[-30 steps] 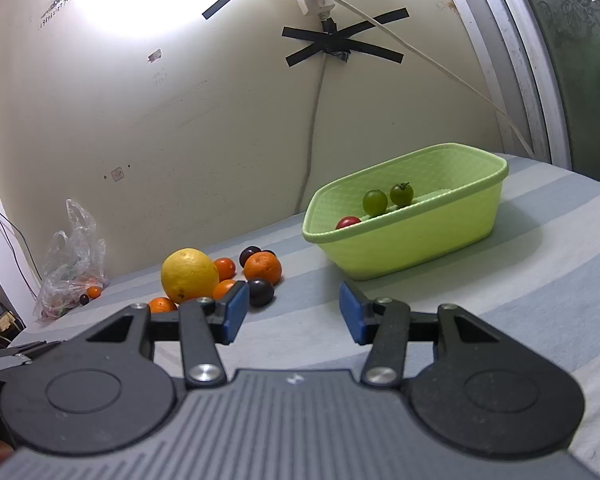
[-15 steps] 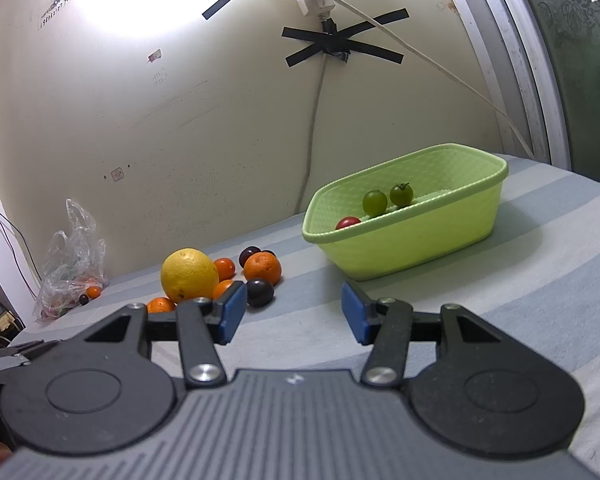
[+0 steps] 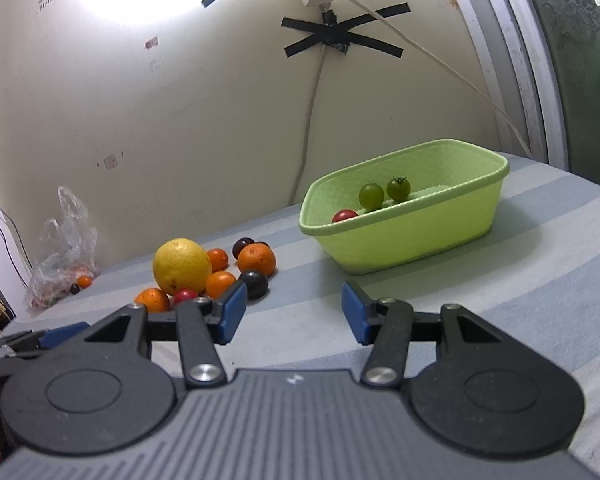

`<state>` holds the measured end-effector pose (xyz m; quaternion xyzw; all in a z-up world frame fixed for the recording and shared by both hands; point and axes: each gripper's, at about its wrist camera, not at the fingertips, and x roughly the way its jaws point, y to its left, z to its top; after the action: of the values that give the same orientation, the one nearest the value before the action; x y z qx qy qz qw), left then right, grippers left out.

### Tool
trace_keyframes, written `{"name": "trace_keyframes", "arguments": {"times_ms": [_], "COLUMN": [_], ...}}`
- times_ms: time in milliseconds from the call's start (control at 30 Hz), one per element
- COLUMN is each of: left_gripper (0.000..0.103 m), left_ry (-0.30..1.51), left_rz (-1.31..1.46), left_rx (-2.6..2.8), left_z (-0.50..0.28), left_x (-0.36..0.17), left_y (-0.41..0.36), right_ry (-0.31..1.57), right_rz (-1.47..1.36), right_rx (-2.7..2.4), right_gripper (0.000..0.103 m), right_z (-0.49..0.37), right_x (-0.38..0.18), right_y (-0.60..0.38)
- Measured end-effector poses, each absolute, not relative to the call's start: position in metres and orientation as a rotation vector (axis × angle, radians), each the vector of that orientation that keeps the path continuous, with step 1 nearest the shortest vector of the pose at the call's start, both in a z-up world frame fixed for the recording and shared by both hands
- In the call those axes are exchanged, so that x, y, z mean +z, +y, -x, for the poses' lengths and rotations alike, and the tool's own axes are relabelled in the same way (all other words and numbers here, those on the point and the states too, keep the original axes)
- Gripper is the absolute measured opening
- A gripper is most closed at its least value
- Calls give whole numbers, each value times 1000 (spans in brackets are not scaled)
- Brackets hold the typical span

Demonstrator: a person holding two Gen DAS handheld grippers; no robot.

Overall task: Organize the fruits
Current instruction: 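Grasp the yellow grapefruit with the right gripper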

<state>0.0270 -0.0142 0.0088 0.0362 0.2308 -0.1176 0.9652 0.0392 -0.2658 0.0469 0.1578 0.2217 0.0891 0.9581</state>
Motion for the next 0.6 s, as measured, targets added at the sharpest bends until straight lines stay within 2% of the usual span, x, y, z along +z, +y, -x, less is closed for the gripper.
{"name": "trace_keyframes", "arguments": {"times_ms": [133,200,267,600], "left_gripper": [79,81,81,81], "left_ry": [445,434,427,487], "left_rz": [-11,23,74,325], "left_rx": [-265,-261,-247,-155], "left_z": [-26,-26,-27,-49], "left_x": [11,12,13,7], "left_y": [-5,0,9,51], "right_ry": [437,414,393,605], "right_rz": [-255,-196,-143,-179], "right_rx": [284,334,347,389], "right_gripper": [57,68,73,75], "right_z": [-43,-48,-59,-148], "right_x": [55,65,75,62], "right_y": [-246,-226,-204,-146]}}
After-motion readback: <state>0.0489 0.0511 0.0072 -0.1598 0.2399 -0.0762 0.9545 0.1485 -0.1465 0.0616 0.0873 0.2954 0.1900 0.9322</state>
